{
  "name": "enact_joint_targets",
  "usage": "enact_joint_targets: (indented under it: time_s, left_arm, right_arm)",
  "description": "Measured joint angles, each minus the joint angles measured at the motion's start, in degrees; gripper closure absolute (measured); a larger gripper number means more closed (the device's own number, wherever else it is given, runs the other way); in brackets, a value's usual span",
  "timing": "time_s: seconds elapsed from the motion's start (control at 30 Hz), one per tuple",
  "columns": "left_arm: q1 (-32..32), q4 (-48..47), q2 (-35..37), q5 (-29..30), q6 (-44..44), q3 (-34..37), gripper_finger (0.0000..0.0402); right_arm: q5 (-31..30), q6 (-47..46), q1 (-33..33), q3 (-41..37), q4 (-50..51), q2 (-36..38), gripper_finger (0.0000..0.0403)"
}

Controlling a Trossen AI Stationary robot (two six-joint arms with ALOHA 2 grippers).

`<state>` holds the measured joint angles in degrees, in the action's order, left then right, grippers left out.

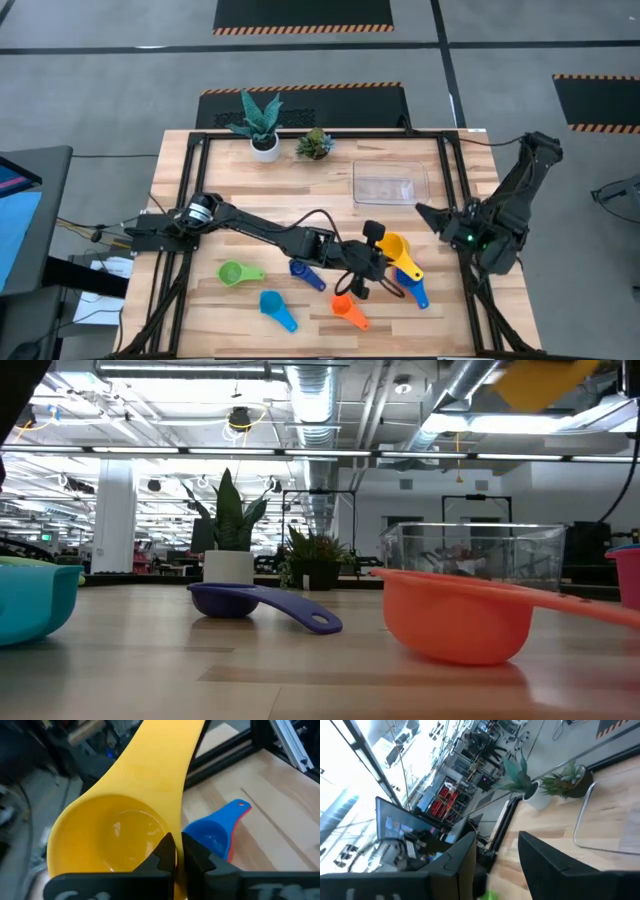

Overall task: Nest measuring cups in basket
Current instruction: Stack the yellow nest measuring cup on the blue nest measuring cup

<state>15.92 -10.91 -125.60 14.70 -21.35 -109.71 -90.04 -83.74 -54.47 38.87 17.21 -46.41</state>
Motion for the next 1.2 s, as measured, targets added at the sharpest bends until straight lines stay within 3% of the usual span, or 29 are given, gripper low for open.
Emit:
enact_joint_targets:
  time_s: [0.17,0.4,0.5,0.8,0.9,1.2]
  left_arm:
    - [0.36,-2.81,-7.08,-1.92,3.28,-7.09,0.0401]
    - [1.78,-10.72,-18.58,-6.83,2.05,-25.49,0.0401]
    - [2.08,-8.38,-18.59,-9.80,2.77,-22.58,0.0401]
    - [0.16,-7.05,-18.86,-10.77,7.24,-22.78,0.0401]
    - [-1.24,-6.99,-18.86,-13.48,8.58,-22.78,0.0401]
    - [-2.11,-9.39,-18.86,-15.98,5.32,-22.75,0.0401]
  right_arm:
    - [0.02,0.27,0.93,0.00,0.22,2.72,0.0236]
    - [0.12,3.23,0.90,0.00,0.21,5.33,0.0234]
    - [1.16,4.70,0.89,0.02,0.24,6.40,0.0236]
    - [3.24,7.93,0.84,0.00,-0.07,7.87,0.0234]
    - [3.37,7.91,0.84,0.00,-0.07,7.87,0.0236]
    - [3.54,7.89,0.84,0.00,-0.02,7.87,0.0234]
